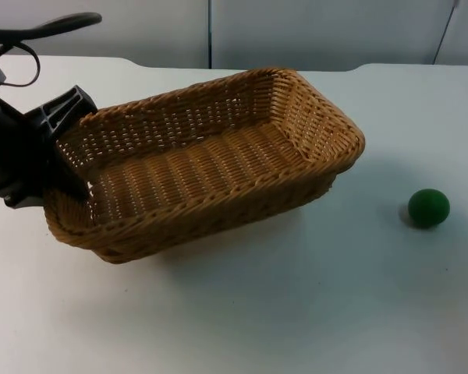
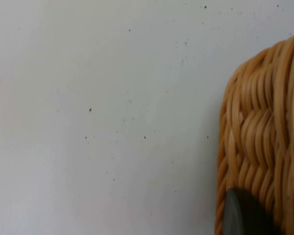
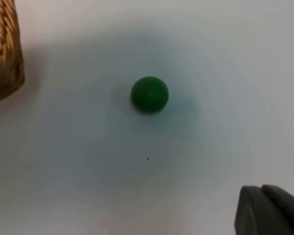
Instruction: Pick up the basket with the left hand and place the ball into the basket with the right hand.
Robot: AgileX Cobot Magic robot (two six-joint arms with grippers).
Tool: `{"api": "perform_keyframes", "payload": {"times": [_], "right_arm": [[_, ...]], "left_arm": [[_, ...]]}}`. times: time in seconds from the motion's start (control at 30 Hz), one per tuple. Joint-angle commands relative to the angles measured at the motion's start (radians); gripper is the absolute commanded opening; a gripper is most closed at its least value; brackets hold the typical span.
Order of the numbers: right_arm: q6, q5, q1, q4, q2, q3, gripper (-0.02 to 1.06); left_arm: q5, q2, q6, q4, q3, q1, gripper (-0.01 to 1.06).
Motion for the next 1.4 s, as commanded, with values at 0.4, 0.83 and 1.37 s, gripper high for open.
{"api": "perform_keyframes", "payload": {"times": [0.4, 0.83, 1.37], "right_arm": [[0.046, -0.054, 0.004, -0.008, 0.547, -0.286, 0.54], [0.046, -0.21, 0.044, 0.014, 0.805, -0.313, 0.74], [0.052, -0.262, 0.133, 0.014, 0.955, -0.424, 0.74]], "left_arm": [[0.006, -0.013, -0.003, -0.018, 0.001, 0.002, 0.0], [0.006, -0.013, -0.003, -0.018, 0.001, 0.002, 0.0], [0.015, -0.013, -0.003, -0.016, 0.001, 0.002, 0.0]]}}
